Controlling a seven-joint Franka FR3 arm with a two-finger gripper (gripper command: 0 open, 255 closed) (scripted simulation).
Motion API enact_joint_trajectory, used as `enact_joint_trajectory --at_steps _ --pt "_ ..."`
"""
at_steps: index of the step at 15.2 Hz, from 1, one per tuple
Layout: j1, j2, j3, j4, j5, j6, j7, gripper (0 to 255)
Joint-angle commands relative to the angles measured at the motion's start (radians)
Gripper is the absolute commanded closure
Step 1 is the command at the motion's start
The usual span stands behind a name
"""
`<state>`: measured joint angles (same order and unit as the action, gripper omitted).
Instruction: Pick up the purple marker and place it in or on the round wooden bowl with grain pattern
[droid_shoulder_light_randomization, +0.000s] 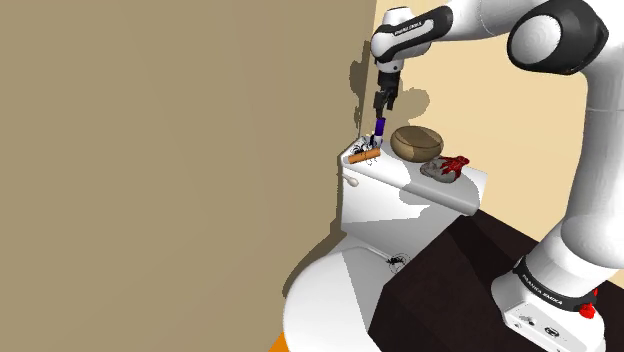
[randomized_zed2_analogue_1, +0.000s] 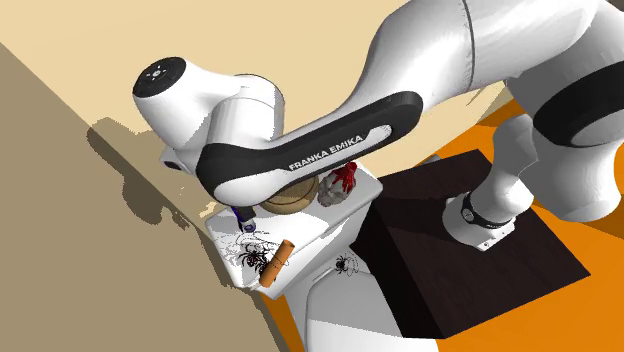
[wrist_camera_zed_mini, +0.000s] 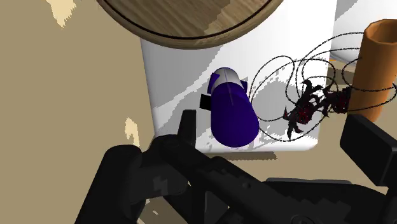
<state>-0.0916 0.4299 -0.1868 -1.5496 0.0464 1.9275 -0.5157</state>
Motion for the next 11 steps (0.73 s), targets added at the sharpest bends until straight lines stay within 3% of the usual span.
enact_joint_trajectory --at_steps 1,11 --pt "-0.016 0.081 0.001 0.105 0.009 -0.023 -0.014 0" --pt "-0.017 0.105 0.004 0.039 0.013 0.067 -0.018 0"
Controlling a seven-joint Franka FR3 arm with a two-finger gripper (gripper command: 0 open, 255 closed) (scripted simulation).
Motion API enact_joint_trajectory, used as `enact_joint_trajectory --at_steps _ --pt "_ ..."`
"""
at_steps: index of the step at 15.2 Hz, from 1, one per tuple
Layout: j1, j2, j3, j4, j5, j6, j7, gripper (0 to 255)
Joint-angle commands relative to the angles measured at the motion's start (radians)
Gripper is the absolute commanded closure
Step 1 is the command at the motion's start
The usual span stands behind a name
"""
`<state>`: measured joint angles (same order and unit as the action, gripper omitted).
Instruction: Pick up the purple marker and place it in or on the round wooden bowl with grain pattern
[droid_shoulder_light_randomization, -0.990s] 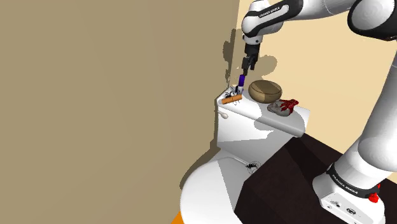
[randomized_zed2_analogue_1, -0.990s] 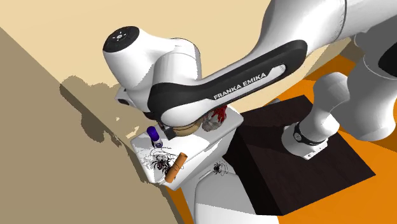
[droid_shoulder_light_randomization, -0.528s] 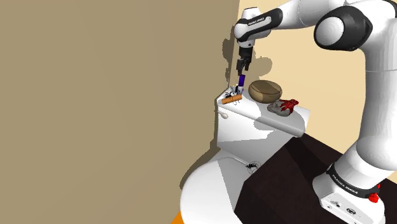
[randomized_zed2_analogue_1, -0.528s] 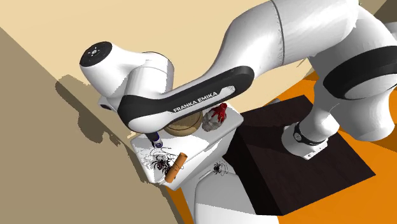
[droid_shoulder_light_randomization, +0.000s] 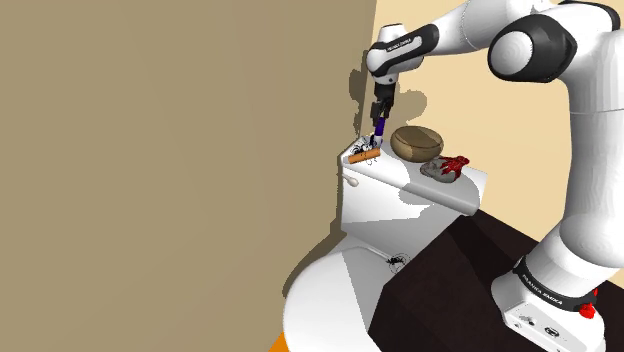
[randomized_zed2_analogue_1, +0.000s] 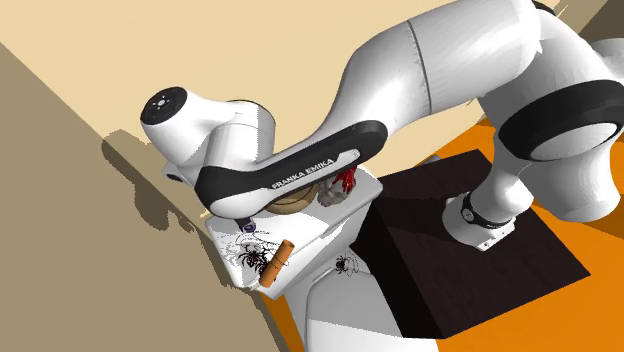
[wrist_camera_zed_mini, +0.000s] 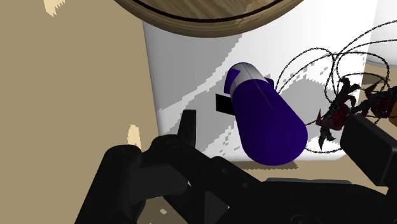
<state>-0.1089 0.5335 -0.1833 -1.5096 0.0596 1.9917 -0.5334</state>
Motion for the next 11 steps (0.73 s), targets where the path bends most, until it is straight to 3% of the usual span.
enact_joint_trajectory --at_steps 1,5,6,11 --pt "0.000 0.002 0.000 -0.001 0.000 0.003 0.000 0" --pt "0.000 0.001 0.000 -0.001 0.000 0.003 0.000 0" --pt "0.000 0.001 0.000 -0.001 0.000 0.003 0.000 255" --pt "0.000 0.001 0.000 -0.001 0.000 0.002 0.000 255"
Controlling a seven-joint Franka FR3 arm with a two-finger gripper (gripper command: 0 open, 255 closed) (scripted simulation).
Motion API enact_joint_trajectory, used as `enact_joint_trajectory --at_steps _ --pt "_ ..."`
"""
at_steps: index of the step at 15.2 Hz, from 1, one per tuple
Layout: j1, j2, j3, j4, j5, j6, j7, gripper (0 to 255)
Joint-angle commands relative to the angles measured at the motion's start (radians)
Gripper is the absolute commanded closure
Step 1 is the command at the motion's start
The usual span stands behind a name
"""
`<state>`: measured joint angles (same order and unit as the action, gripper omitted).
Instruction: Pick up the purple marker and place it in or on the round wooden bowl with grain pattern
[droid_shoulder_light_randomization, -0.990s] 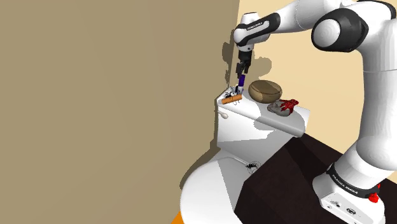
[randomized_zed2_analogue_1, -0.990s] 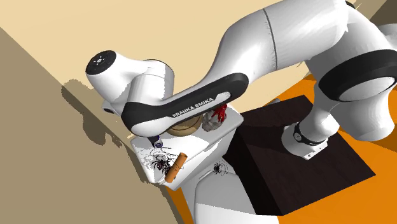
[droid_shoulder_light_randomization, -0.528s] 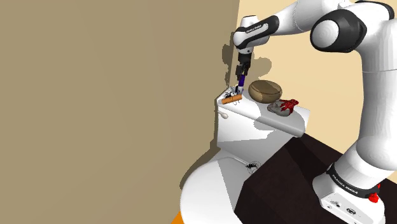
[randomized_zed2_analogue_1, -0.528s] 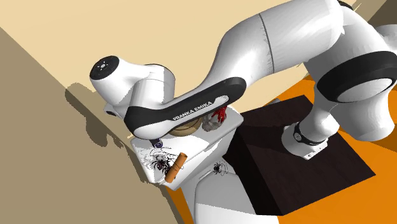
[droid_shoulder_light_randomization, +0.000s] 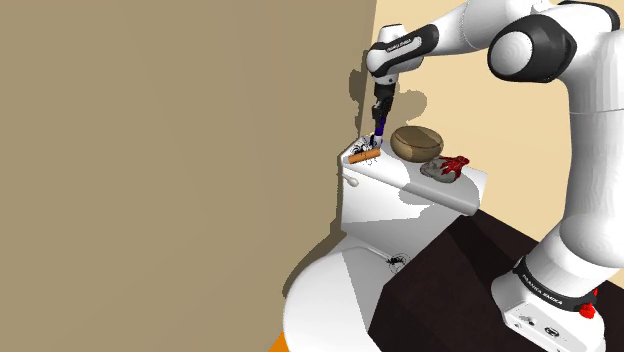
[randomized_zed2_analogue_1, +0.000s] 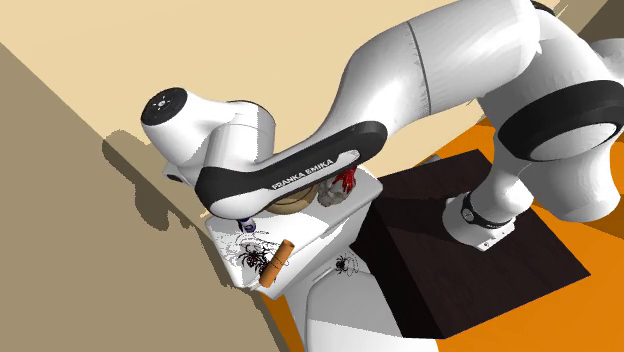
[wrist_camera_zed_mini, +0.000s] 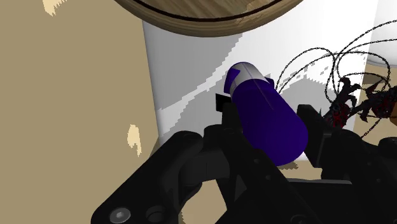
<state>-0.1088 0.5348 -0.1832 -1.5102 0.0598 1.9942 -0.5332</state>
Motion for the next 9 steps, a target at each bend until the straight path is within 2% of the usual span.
enact_joint_trajectory --at_steps 1,4,9 --pt "0.000 0.000 0.000 0.000 0.000 0.000 0.000 255" --pt "0.000 0.000 0.000 0.000 0.000 0.000 0.000 255" --pt "0.000 -0.022 -0.002 0.034 -0.004 -0.056 0.001 255"
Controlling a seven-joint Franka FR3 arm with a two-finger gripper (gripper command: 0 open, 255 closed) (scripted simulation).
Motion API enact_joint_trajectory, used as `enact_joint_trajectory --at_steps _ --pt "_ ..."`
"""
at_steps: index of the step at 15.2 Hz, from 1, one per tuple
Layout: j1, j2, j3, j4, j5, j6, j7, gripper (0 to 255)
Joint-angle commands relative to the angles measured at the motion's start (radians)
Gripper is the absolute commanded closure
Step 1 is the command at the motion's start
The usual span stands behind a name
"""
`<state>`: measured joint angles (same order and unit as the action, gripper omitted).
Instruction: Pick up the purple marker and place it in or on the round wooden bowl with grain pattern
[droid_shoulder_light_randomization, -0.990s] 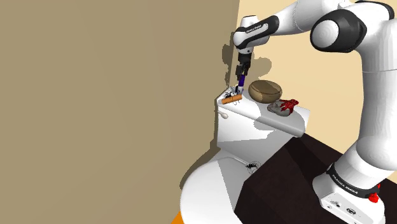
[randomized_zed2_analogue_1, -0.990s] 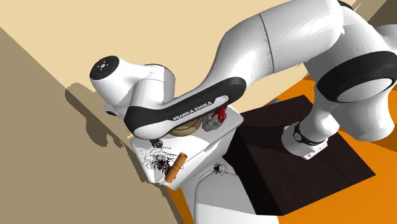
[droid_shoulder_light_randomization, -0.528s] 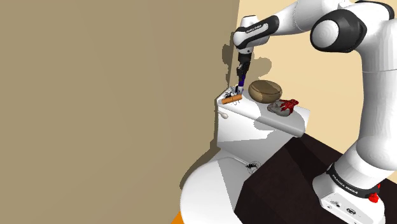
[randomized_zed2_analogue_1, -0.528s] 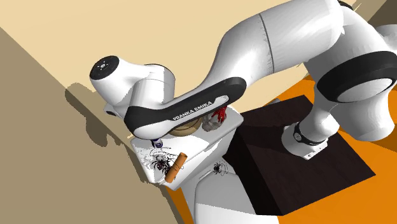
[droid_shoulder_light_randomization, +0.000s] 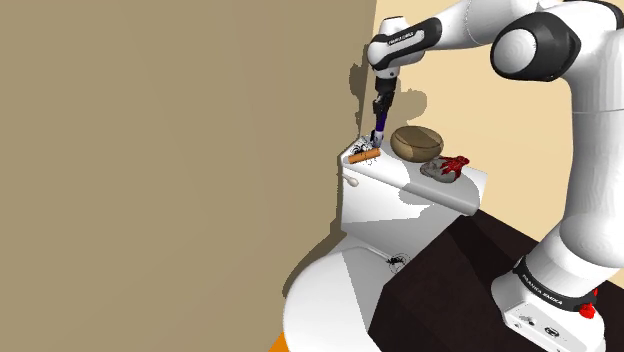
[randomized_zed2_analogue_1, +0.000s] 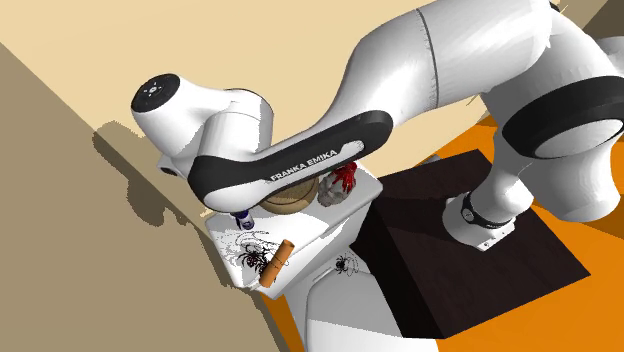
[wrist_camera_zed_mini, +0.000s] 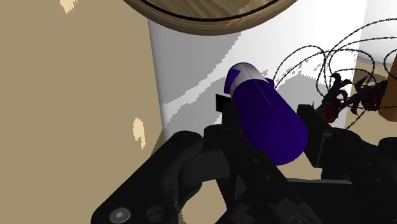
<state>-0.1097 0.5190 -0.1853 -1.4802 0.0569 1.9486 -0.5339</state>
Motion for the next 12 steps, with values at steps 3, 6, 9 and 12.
enact_joint_trajectory --at_steps 3,6,9,12 --pt "0.001 -0.016 -0.001 0.029 -0.003 -0.045 0.002 255" --pt "0.001 -0.025 -0.002 0.056 -0.005 -0.081 0.002 255" --pt "0.000 -0.032 -0.003 0.086 -0.006 -0.118 0.003 255" --pt "-0.001 -0.036 -0.004 0.120 -0.007 -0.155 0.003 255"
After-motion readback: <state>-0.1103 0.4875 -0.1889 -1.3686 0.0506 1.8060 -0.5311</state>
